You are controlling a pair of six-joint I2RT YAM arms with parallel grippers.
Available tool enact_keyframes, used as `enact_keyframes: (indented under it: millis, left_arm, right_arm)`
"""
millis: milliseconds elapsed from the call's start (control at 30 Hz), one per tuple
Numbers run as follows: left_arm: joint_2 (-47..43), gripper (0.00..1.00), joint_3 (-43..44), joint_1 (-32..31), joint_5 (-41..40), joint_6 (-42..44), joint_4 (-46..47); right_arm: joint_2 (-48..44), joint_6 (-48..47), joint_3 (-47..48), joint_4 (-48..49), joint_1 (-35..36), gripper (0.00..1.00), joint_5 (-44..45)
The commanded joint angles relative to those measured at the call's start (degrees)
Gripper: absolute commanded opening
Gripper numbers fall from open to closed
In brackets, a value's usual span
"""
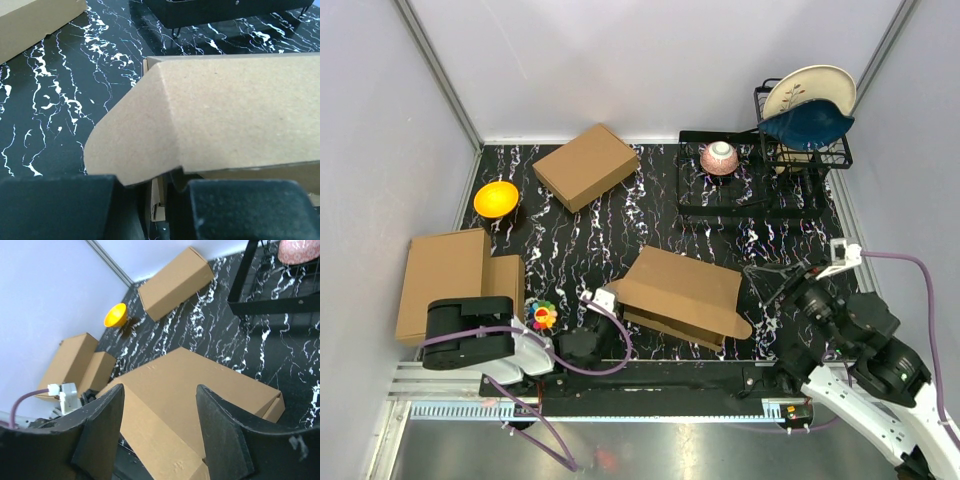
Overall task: Fold the paper box
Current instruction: Close the paper box at the center of the board.
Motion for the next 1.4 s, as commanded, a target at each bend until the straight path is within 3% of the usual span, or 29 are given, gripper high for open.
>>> enact_keyframes:
  millis: [0, 167, 367, 467, 500, 700, 900, 1167, 1233, 1267, 1300, 1367]
  left_arm:
    - [-0.14, 0.19, -2.56, -1.90, -3.00, 2.01, 16.94]
    - [-4.44, 0.35, -1.34, -7.95, -5.01, 7.02, 12.12]
    - [-15.77, 0.38, 0.24, -19.19, -11.69, 7.55, -5.53]
    - [-23.68, 0.38, 3.05, -23.86, -13.72, -1.03, -25.28]
    - [-25.61, 0.38, 4.71, -24.66, -13.72, -3.67, -35.95]
    - [-39.23, 0.38, 9.20, -30.20, -18.46, -21.95, -67.54]
    - [-46.63, 0.37, 13.51, -33.02, -25.05, -36.20, -88.41]
    - [-47.43, 0.36, 20.97, -33.19, -38.14, -38.22, -97.99]
    - [-47.17, 0.37, 23.61, -33.10, -42.10, -51.97, -107.72]
    - [-46.21, 0.41, 26.41, -33.10, -42.89, -59.87, -121.79]
    - [-45.50, 0.46, 27.40, -33.10, -44.29, -73.35, -127.58]
    - [-42.70, 0.48, 28.89, -33.10, -44.75, -78.21, -135.25]
  right_arm:
    - [3.81, -0.97, -2.71, 1.87, 0.33, 0.65, 0.57]
    - [7.15, -1.75, -4.12, 1.17, 0.33, 0.62, 1.01]
    - [10.58, -1.32, -7.89, 3.62, 0.24, 0.53, -1.71]
    - [12.25, -0.53, -9.65, 5.21, 0.33, 0.49, -3.29]
    - [13.04, 0.09, -10.18, 5.64, 0.33, 0.47, -3.82]
    - [14.54, 2.73, -15.10, 9.95, 0.33, 0.37, -6.63]
    - [16.38, 4.40, -18.62, 12.33, 0.33, 0.26, -7.95]
    - [19.98, 5.98, -20.46, 13.91, 0.33, 0.19, -8.75]
    - [20.86, 6.51, -20.99, 14.35, 0.24, 0.17, -8.66]
    - [21.65, 7.29, -21.08, 14.35, 0.33, 0.14, -8.57]
    - [22.18, 7.91, -21.34, 14.44, 0.24, 0.12, -8.48]
    - [24.02, 9.22, -21.78, 14.53, 0.33, 0.06, -7.87]
